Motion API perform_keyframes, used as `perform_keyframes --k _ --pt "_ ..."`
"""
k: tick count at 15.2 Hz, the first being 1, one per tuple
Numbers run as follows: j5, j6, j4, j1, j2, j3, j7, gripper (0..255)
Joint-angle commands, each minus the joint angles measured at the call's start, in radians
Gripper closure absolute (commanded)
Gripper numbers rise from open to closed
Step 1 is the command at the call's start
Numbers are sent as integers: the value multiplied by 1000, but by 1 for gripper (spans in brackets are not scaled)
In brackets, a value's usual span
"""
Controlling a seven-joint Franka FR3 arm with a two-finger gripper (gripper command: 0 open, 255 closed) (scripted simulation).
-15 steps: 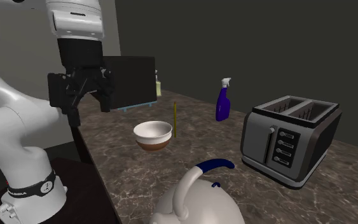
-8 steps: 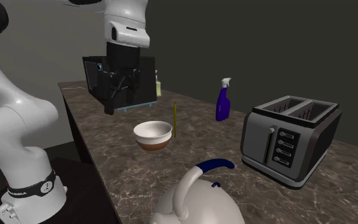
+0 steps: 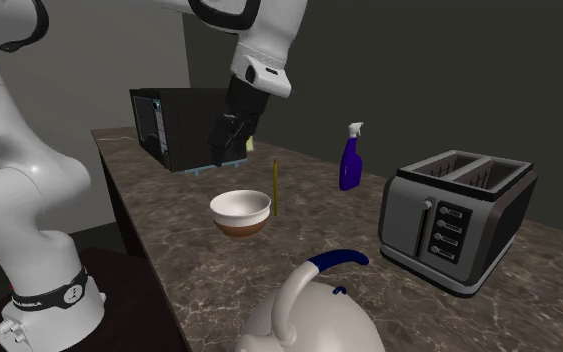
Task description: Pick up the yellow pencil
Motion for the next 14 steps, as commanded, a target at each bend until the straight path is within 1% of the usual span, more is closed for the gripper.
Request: perform_keyframes --k 1,7,10,13,14 --pt "23 -39 88 14 94 26 59 0" --pt "89 -147 353 71 369 85 234 0" --pt "123 -205 510 109 518 106 325 0" --pt "158 -270 693 154 680 122 422 0" --pt "164 -282 725 162 707 125 438 0"
